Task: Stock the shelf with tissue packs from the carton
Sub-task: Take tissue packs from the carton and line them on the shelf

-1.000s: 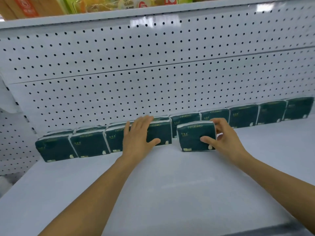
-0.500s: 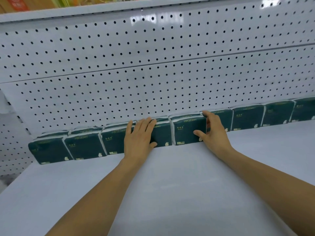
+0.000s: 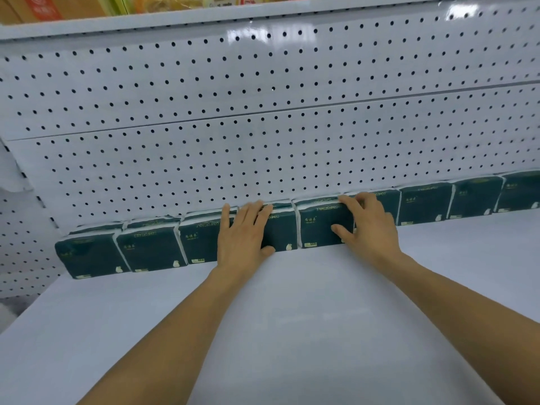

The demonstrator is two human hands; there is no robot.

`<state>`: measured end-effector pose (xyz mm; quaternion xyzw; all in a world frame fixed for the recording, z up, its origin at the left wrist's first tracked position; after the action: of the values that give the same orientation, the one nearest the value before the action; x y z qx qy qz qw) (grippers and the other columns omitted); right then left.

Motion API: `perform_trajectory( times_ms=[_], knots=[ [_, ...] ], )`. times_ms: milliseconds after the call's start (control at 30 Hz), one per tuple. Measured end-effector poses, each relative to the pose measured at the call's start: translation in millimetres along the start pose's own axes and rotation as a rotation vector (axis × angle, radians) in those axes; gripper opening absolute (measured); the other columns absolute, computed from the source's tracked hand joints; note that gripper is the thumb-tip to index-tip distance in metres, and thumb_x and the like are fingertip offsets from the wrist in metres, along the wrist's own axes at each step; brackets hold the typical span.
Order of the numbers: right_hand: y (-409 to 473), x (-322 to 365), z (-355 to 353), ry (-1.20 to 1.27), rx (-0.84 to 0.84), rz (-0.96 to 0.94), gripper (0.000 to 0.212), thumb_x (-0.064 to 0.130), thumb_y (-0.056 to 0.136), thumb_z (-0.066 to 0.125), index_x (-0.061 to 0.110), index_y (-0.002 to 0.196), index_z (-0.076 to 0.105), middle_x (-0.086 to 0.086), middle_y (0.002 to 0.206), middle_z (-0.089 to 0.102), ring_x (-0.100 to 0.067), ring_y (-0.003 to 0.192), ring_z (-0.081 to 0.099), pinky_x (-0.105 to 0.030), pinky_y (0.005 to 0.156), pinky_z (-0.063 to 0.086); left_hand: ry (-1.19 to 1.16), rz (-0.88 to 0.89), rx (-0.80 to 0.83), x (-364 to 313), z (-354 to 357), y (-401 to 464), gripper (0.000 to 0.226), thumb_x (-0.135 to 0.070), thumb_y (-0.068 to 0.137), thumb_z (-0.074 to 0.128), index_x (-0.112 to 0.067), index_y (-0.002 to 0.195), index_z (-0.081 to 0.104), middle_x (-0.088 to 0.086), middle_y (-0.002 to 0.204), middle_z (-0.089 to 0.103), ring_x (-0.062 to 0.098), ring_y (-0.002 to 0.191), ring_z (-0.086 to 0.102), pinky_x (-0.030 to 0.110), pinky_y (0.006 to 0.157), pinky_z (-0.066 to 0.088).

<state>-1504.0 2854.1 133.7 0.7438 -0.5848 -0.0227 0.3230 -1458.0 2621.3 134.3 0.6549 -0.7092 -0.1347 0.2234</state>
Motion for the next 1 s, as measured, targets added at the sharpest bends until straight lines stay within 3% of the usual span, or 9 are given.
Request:
perform_trajectory(
  times_ms=[100, 200, 367, 500, 667, 833, 1000],
  knots=[
    [-12.3, 11.9, -13.5, -0.143, -0.010, -0.021, 0.072, 0.056, 0.090, 0.056, 0.028, 0.151, 0.029, -0.008, 0.155, 0.023, -0.031, 0.138, 0.031, -0.048, 0.110, 0.027, 0.028, -0.008, 0.070, 0.8, -10.6, -7.4, 0.091, -0.064, 0.093, 0.046, -0.029, 0.157, -0.009, -0.003, 0.166, -0.007, 0.019, 0.153, -0.007, 0.053, 0.117, -0.017],
    [-39.9, 41.8, -32.4, -0.178, -0.077, -0.170, 0.071, 0.056, 0.090, 0.053, 0.026, 0.150, 0.032, -0.007, 0.157, 0.026, -0.030, 0.143, 0.027, -0.053, 0.115, 0.020, 0.003, 0.040, -0.046, 5.1, -34.9, -32.9, 0.091, -0.066, 0.091, 0.049, -0.028, 0.158, 0.002, 0.000, 0.166, 0.009, 0.025, 0.153, 0.008, 0.054, 0.120, -0.005],
    [-101.2, 107.4, -58.6, -0.067, -0.153, -0.331, 0.063, 0.051, 0.091, 0.051, 0.020, 0.144, 0.040, -0.004, 0.137, 0.054, -0.026, 0.122, 0.054, -0.043, 0.099, 0.044, -0.125, 0.018, -0.150, 23.0, -81.4, -101.2, 0.087, -0.059, 0.088, 0.060, -0.025, 0.157, 0.019, 0.001, 0.159, 0.033, 0.023, 0.141, 0.040, 0.045, 0.116, 0.027],
    [-156.8, 168.8, -65.3, -0.001, -0.157, -0.414, 0.058, 0.047, 0.091, 0.057, 0.018, 0.140, 0.047, -0.003, 0.129, 0.061, -0.025, 0.111, 0.061, -0.039, 0.084, 0.052, -0.112, -0.069, -0.268, 52.0, -126.6, -177.2, 0.079, -0.055, 0.086, 0.064, -0.023, 0.151, 0.032, 0.004, 0.142, 0.055, 0.026, 0.124, 0.055, 0.049, 0.106, 0.042],
    [-231.3, 251.0, -46.5, 0.086, -0.053, -0.537, 0.057, 0.050, 0.093, 0.042, 0.018, 0.139, 0.047, -0.005, 0.131, 0.060, -0.027, 0.113, 0.059, -0.042, 0.088, 0.051, -0.031, -0.192, -0.239, 98.7, -159.7, -282.4, 0.069, -0.059, 0.091, 0.046, -0.020, 0.148, 0.036, 0.004, 0.137, 0.058, 0.025, 0.122, 0.054, 0.053, 0.106, 0.042],
    [-299.3, 330.7, -23.8, 0.172, 0.038, -0.654, 0.054, 0.047, 0.093, 0.044, 0.016, 0.138, 0.050, -0.008, 0.134, 0.057, -0.030, 0.118, 0.056, -0.045, 0.092, 0.048, 0.003, -0.301, -0.205, 146.2, -182.4, -389.9, 0.066, -0.054, 0.091, 0.049, -0.018, 0.146, 0.042, 0.006, 0.137, 0.056, 0.026, 0.124, 0.051, 0.051, 0.105, 0.040],
    [-366.7, 402.6, -8.3, 0.251, 0.023, -0.792, 0.048, 0.042, 0.093, 0.048, 0.014, 0.131, 0.056, -0.009, 0.131, 0.057, -0.029, 0.114, 0.054, -0.041, 0.084, 0.045, 0.073, -0.394, -0.160, 182.0, -193.6, -485.2, 0.063, -0.054, 0.093, 0.050, -0.015, 0.143, 0.048, 0.007, 0.136, 0.057, 0.027, 0.121, 0.052, 0.045, 0.102, 0.039]
  ],
)
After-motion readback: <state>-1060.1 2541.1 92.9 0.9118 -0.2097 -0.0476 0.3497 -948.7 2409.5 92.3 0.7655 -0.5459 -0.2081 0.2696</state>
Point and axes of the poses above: each hand's wrist, its own y-axis towards the middle knuckle, its own z-axis out of the palm, x = y × z, the point moved 9 cm from there along y, towards the middle knuckle
